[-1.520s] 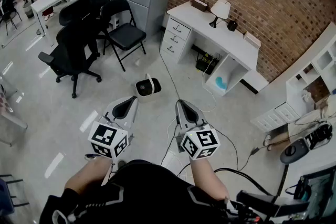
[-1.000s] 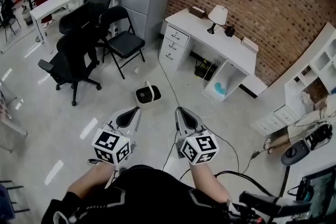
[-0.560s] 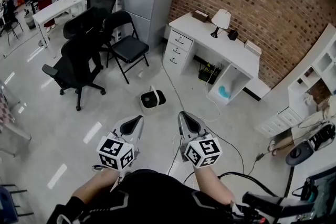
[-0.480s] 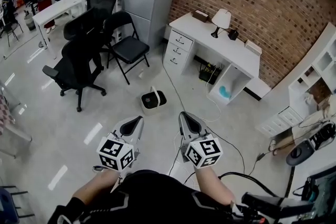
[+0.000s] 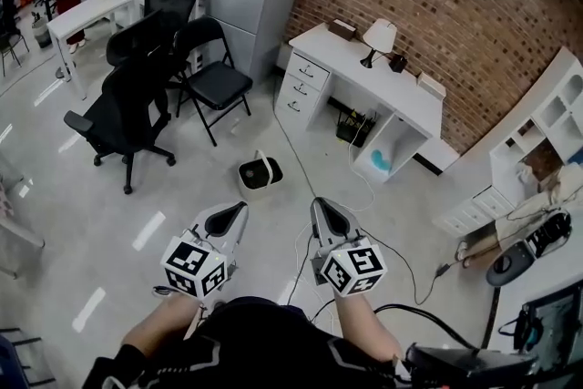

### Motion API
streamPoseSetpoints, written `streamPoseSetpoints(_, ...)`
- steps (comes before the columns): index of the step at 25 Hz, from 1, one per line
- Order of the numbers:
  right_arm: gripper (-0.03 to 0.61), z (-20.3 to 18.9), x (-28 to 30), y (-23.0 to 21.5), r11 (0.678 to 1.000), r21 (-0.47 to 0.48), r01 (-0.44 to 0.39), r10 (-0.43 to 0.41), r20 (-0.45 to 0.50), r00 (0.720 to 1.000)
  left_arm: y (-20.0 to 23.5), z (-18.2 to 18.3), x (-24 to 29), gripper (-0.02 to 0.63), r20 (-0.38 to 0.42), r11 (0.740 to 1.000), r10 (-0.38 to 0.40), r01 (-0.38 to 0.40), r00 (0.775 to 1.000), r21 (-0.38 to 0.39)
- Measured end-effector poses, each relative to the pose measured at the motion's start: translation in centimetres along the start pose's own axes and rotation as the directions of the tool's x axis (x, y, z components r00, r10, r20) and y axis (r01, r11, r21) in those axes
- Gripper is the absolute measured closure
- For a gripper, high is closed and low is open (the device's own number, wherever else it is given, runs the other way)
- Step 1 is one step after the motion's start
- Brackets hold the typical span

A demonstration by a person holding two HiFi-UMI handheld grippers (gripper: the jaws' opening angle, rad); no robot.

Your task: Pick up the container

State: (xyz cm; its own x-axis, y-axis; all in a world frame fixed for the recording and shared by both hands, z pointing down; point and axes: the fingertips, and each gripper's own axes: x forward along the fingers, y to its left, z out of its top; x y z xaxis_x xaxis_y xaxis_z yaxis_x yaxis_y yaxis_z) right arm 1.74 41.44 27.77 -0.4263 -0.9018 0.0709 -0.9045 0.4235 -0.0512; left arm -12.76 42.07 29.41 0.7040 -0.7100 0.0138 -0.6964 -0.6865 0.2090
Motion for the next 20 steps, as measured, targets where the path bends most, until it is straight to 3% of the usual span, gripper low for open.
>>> streamPoseSetpoints(3, 0.571, -0.6, -0.1, 1.0, 1.0, 0.003, 0.022, -0.022, -0.004, 1.0, 0.0, -0.2, -0.7, 0.606, 0.015, 0.998, -0.054, 0.053, 0.998, 0.019)
streamPoseSetpoints(9, 0.569, -1.2, 1.0, 1.0, 0.999, 0.016, 0.045, -0.045, -0.027, 0.999, 2.1, -0.8, 0.0, 0.606, -0.001, 0.999, -0.052, 0.052, 0.999, -0.012)
streamPoseSetpoints(20, 0.569, -1.8, 7.6, -4.3, 0.998, 0.057, -0.012, 0.013, -0.026, 1.0, 6.1, -1.0, 5.9, 0.606, -0.037, 0.999, 0.035, -0.035, 0.999, -0.012)
